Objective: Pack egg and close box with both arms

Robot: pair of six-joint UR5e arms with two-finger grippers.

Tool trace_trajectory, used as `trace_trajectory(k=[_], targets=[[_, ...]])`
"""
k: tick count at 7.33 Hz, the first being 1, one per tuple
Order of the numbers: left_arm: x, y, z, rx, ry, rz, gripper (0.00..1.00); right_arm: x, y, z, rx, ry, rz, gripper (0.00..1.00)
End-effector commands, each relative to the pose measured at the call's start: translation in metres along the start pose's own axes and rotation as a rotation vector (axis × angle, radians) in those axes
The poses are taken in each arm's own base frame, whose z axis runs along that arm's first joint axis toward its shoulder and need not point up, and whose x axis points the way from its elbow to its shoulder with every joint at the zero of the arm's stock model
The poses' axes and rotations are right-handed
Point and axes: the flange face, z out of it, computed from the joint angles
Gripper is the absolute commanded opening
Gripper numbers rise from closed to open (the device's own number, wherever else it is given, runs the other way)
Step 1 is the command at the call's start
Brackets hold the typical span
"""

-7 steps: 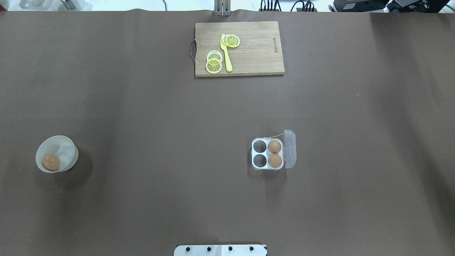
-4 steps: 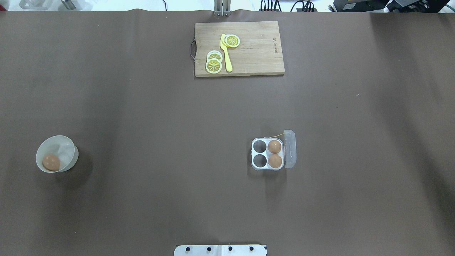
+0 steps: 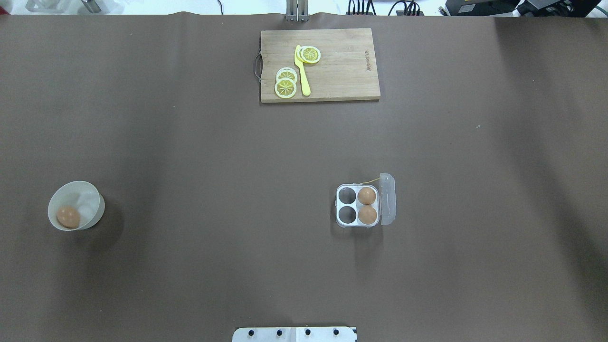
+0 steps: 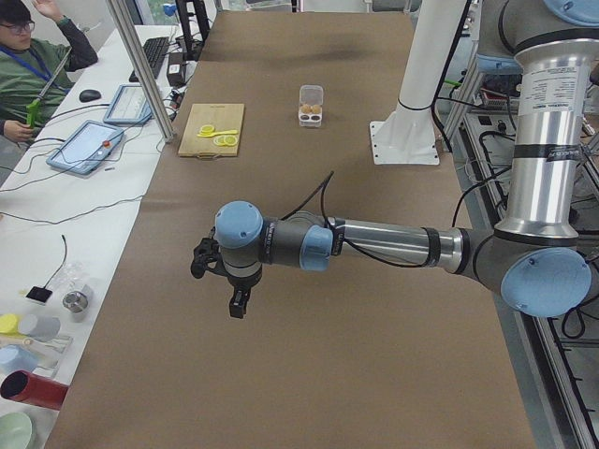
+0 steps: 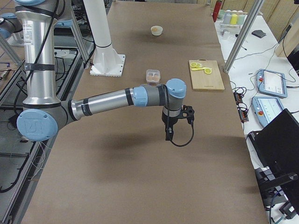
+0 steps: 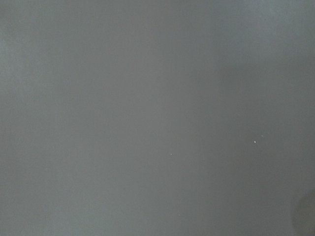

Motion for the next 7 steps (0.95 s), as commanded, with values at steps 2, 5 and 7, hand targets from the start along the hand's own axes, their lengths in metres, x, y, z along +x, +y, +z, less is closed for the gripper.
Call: trace_trajectory(k=[2,5,7], targets=[[0.012,-0.007,-0.010,0.022,0.001,0.014,0.98,-0.022,-0.012,-0.007,0.117,-0.026,-0.121,1.00],[0.022,-0.017,-0.019,0.051,0.003,0.054,0.98,-0.029,-0.015,0.012,0.127,-0.041,-0.191,1.00],[0.015,-0.019,-0.012,0.136,-0.005,0.147,0.98,-0.035,-0.019,0.019,0.149,-0.064,-0.216,1.00]])
